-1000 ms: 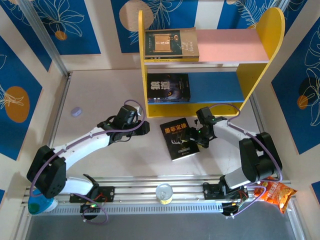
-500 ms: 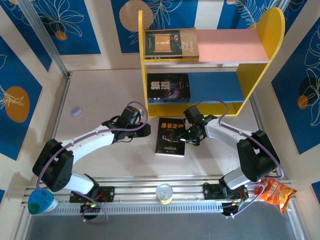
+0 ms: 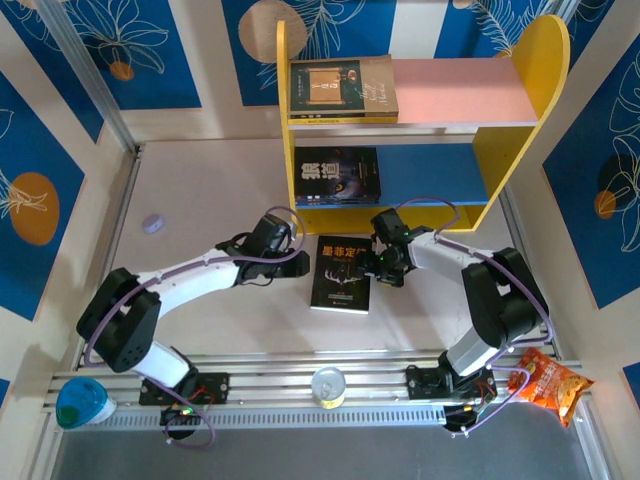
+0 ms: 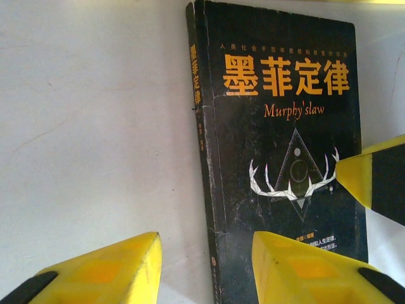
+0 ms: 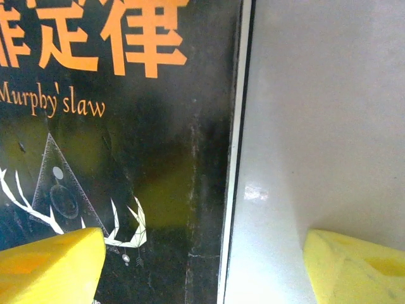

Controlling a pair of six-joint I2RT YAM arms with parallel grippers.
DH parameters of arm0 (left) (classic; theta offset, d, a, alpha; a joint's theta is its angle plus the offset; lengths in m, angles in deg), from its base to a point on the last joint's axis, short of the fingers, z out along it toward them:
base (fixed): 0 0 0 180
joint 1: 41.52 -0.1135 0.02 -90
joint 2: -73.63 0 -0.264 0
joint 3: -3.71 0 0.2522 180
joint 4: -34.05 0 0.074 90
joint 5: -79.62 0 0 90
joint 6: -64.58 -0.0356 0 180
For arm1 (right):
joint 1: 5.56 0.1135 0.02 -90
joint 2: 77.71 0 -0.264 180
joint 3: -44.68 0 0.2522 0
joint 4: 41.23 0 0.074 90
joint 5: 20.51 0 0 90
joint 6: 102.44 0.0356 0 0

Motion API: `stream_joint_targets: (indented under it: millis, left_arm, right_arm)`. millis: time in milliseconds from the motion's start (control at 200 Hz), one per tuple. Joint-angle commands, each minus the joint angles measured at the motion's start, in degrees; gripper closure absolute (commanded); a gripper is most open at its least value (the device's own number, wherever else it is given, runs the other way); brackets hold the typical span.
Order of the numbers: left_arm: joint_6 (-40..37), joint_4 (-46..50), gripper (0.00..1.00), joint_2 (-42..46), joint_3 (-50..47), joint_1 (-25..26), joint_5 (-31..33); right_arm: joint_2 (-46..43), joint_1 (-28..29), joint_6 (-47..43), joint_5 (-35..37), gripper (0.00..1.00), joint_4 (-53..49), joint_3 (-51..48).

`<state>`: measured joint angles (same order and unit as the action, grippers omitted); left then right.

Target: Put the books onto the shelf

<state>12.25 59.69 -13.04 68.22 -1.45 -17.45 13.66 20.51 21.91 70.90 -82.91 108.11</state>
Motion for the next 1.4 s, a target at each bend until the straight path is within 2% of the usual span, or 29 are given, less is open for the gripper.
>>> stream_joint_targets:
  millis: [0, 415, 710, 810, 1111, 1231, 1391]
  left_arm:
    - [0.75, -0.95, 0.58, -1.56, 2.22, 0.80, -0.92]
    - [0.92, -0.94, 0.57, -5.22, 2.24, 1.05, -0.88]
    - [1.00, -1.68, 0.57, -6.01, 2.42, 1.01, -1.45]
    - [1.05, -1.86, 0.57, -6.30, 2.41, 0.98, -1.63]
    - [1.18, -2.56, 0.57, -7.88, 1.91, 0.98, -1.28]
    - [1.56, -2.07, 0.57, -8.09, 1.40, 0.97, 0.24]
    - [1.55, 1.18, 0.56, -6.70, 1.03, 0.97, 5.32]
  right_arm:
    - [2.37, 1.86, -0.78, 0.17, 0.18, 4.75, 1.40]
    - [5.82, 7.39, -0.58, 2.74, 0.21, 4.92, 4.63]
    - [8.47, 9.84, -0.86, 4.57, 0.29, 3.25, 7.94]
    - [8.80, 9.80, -0.84, 3.27, 0.34, 3.66, 8.08]
    - [8.49, 10.14, 0.80, 0.40, 0.55, 6.90, 3.70]
    - [8.29, 10.41, 1.64, 0.00, 0.63, 8.05, 1.38]
    - [8.28, 10.50, 2.19, -0.09, 0.69, 8.96, -0.70]
